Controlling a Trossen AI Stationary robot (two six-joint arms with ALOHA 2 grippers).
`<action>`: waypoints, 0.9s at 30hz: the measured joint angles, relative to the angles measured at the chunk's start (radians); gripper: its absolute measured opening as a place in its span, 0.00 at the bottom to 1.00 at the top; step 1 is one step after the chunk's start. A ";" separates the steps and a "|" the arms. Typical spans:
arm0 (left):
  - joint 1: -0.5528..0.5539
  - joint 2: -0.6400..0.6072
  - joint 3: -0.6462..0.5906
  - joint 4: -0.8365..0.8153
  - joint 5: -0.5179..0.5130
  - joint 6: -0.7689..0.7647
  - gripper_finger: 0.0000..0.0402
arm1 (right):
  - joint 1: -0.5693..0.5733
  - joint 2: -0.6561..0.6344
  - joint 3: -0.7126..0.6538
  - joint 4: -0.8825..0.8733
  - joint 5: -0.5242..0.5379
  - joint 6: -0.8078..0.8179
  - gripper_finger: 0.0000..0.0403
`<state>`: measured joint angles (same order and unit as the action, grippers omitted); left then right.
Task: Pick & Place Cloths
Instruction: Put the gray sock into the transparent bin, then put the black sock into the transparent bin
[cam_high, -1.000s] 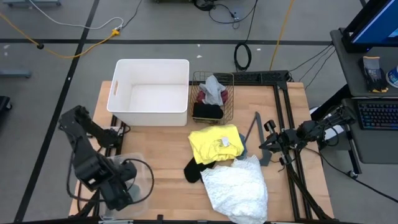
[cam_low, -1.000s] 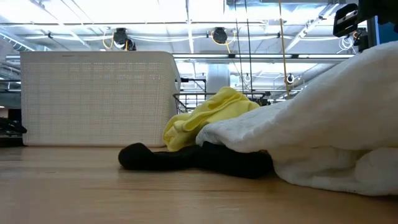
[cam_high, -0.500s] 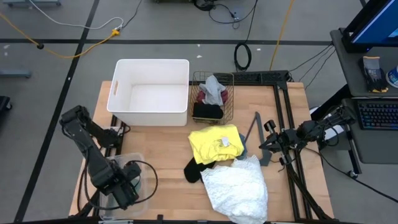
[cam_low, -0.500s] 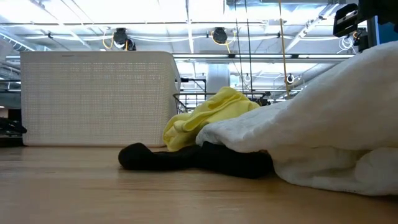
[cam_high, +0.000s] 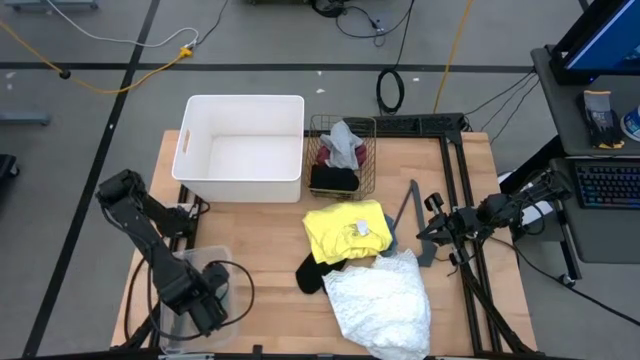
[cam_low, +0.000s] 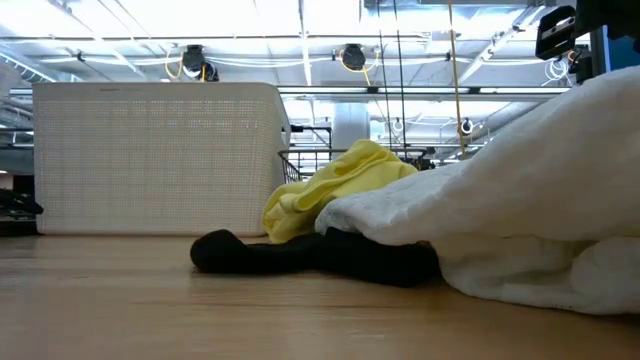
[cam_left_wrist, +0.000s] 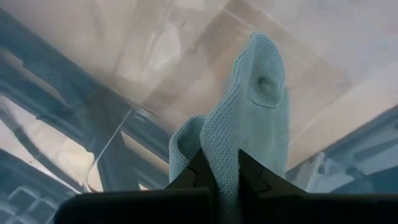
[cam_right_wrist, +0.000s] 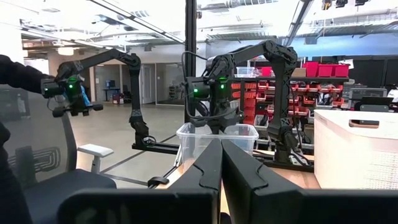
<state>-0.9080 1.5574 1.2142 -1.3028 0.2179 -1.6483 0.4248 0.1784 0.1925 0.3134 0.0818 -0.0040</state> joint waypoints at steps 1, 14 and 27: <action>-0.003 0.000 -0.004 0.000 0.001 -0.009 0.03 | 0.000 0.000 0.000 0.000 0.000 0.000 0.00; -0.012 0.000 -0.007 0.025 -0.009 -0.047 0.24 | 0.000 0.000 0.000 0.000 0.000 0.000 0.00; -0.012 -0.051 0.056 0.015 0.208 -0.006 0.61 | 0.000 0.000 0.000 0.016 0.000 0.000 0.00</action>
<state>-0.9199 1.5062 1.2703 -1.2877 0.4262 -1.6544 0.4252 0.1783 0.1925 0.3294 0.0818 -0.0040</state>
